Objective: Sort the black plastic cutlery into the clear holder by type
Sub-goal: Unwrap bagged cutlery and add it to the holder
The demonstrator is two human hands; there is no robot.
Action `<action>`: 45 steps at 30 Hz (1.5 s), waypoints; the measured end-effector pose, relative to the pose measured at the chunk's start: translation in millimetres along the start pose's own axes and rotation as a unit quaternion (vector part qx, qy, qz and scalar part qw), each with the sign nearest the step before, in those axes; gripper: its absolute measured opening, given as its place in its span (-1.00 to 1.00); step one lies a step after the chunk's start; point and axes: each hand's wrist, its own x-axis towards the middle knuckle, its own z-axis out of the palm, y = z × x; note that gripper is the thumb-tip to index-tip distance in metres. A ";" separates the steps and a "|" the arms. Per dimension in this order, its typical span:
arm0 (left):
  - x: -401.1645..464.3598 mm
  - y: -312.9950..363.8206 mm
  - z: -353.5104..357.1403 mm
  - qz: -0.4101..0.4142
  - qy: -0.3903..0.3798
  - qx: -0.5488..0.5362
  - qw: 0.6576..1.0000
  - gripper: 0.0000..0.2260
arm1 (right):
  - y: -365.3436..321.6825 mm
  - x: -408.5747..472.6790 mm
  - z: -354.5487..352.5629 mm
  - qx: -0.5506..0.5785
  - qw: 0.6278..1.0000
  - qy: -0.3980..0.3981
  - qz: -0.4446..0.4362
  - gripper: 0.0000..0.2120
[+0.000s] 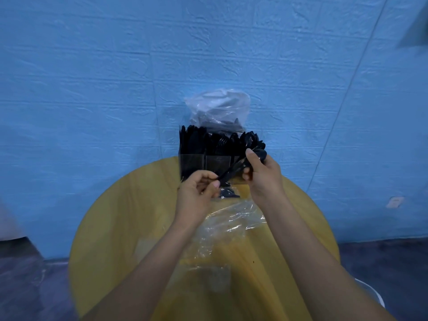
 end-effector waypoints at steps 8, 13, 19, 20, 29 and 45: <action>7.1 2.8 -9.6 -0.024 -0.209 0.145 0.967 -0.78 | 1.6 4.7 15.4 -0.007 0.999 -0.053 0.002 -0.85; 15.1 -0.1 -22.2 -0.016 -0.176 0.140 0.974 -0.78 | -1.8 18.5 26.5 -0.005 0.998 -0.064 0.001 -0.93; 23.4 -11.6 -41.6 -0.018 -0.155 0.168 0.973 -0.82 | -1.7 46.6 43.7 -0.080 0.992 -0.088 -0.043 -0.70; 24.7 -14.2 -45.0 -0.022 -0.148 0.167 0.975 -0.83 | -2.8 52.7 47.5 -0.080 0.993 -0.070 -0.054 -0.71; 37.3 -34.6 -85.0 -0.073 0.001 0.153 0.985 -0.83 | -11.3 88.0 74.3 -0.079 0.973 0.048 -0.210 -0.79; 42.6 -21.2 -87.5 -0.054 0.037 0.061 0.996 -0.77 | 52.7 99.8 103.2 -0.465 0.823 -0.079 -0.316 -0.92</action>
